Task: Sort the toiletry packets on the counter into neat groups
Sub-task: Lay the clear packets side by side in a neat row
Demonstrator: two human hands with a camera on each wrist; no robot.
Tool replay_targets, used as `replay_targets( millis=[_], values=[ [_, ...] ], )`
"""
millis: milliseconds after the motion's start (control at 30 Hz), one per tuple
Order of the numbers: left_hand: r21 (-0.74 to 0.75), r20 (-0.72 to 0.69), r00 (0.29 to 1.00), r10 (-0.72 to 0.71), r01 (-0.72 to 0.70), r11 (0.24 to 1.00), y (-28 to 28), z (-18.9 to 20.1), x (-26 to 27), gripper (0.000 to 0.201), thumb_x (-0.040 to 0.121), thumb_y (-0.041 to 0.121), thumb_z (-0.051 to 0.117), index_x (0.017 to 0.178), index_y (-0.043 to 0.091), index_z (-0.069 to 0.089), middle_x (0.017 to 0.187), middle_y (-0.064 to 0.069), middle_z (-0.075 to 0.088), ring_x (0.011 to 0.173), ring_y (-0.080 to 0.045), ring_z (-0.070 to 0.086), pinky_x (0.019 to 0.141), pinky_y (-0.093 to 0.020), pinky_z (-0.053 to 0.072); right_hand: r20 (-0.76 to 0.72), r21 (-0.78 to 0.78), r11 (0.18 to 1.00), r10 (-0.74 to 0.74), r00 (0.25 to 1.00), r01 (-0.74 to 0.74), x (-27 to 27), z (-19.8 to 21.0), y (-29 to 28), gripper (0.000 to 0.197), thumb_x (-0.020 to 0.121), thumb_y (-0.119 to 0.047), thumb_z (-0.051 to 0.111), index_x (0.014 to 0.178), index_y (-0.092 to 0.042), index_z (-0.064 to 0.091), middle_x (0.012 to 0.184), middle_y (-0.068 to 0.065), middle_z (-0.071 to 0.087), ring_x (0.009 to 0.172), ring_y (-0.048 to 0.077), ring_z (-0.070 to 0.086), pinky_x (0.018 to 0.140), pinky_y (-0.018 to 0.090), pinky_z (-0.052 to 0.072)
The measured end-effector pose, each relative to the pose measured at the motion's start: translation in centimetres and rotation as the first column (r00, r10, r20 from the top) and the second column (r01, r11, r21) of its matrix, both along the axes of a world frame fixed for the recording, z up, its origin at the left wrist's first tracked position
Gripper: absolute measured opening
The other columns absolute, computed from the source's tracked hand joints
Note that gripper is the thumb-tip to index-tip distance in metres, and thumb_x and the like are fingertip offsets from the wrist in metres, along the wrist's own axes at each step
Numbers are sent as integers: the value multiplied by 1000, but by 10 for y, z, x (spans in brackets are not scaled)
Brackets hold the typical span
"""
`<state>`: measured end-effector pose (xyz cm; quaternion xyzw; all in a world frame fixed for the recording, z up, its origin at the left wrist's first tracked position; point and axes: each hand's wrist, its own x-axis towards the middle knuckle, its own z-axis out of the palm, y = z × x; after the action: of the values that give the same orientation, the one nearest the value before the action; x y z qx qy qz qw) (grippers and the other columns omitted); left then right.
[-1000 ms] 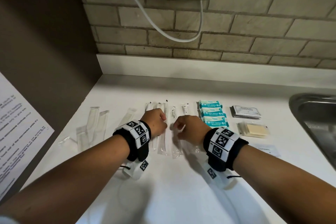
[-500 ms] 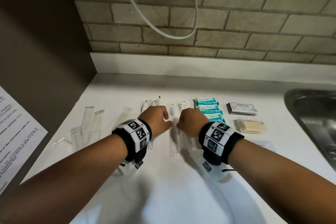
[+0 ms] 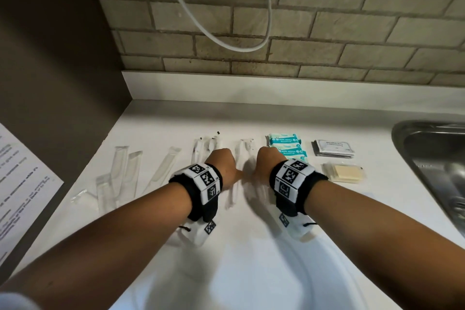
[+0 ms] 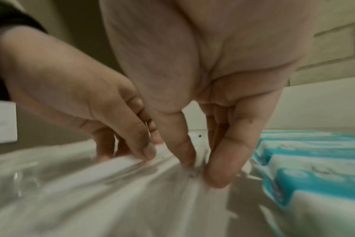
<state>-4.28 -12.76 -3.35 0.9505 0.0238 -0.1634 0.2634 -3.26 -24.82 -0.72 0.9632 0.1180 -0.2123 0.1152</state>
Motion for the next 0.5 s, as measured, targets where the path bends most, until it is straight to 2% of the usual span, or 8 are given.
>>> replay_targets(
  millis=[67, 100, 133, 200, 267, 333, 433, 500],
  values=[
    [-149, -49, 995, 89, -95, 984, 3, 1, -1, 5, 80, 16, 58, 78, 13, 54, 74, -13, 69, 66, -26, 65, 70, -34, 53, -15, 5, 1000, -2, 1000, 2, 0, 4, -1, 25, 95, -18, 52, 114, -2, 53, 112, 12, 62, 89, 24, 57, 67, 28, 45],
    [-205, -81, 989, 121, -135, 969, 3, 0, -2, 14, 80, 12, 55, 74, 19, 45, 69, -12, 64, 57, -25, 60, 65, -32, 50, -24, 4, 1000, 7, 1000, -7, 1, 5, -1, 25, 95, -21, 53, 111, -2, 53, 109, 12, 60, 92, 25, 57, 65, 27, 42],
    [-240, -95, 987, 129, -149, 959, 4, -1, -2, 21, 81, 9, 53, 71, 21, 40, 67, -12, 58, 51, -23, 54, 61, -31, 46, -49, 66, 996, -54, 997, 58, 0, 6, -1, 30, 95, -26, 54, 114, -3, 57, 109, 12, 61, 97, 26, 59, 67, 27, 42],
    [-242, -126, 985, 116, -144, 960, 5, -4, -4, 19, 81, 4, 50, 72, 19, 42, 64, -11, 54, 40, -19, 47, 53, -24, 40, -113, 111, 987, -106, 988, 118, -2, 1, -4, 37, 94, -33, 56, 118, -7, 64, 111, 11, 66, 105, 29, 62, 75, 27, 44],
    [-242, -127, 984, 122, -150, 959, 5, -8, -6, 13, 80, 2, 51, 76, 14, 49, 66, -14, 59, 43, -21, 51, 51, -24, 41, -151, 173, 962, -184, 971, 209, -5, -4, -4, 36, 91, -31, 62, 118, -8, 67, 111, 9, 68, 106, 27, 63, 83, 27, 49],
    [-277, -139, 978, 156, -190, 942, 4, -10, -7, 13, 79, -1, 53, 80, 12, 52, 73, -20, 60, 51, -26, 55, 55, -29, 45, -132, 192, 959, -184, 974, 207, -8, -8, -6, 32, 86, -18, 69, 114, -5, 67, 109, 9, 69, 104, 25, 66, 89, 31, 54],
    [-239, -126, 980, 155, -182, 954, 4, -9, -9, 13, 84, -1, 55, 86, 11, 53, 70, -18, 57, 45, -24, 51, 44, -24, 44, -49, 236, 951, -192, 980, 199, -11, -15, -9, 25, 92, -7, 59, 116, -1, 61, 113, 11, 68, 105, 26, 67, 90, 33, 55],
    [-190, -48, 990, 135, -142, 972, 3, -4, -9, 13, 85, 6, 58, 96, 13, 56, 75, -15, 64, 51, -26, 56, 48, -28, 47, 20, 273, 942, -207, 978, 193, -11, -12, -9, 22, 95, -8, 52, 115, -2, 58, 116, 13, 66, 106, 27, 65, 86, 30, 54]
  ],
)
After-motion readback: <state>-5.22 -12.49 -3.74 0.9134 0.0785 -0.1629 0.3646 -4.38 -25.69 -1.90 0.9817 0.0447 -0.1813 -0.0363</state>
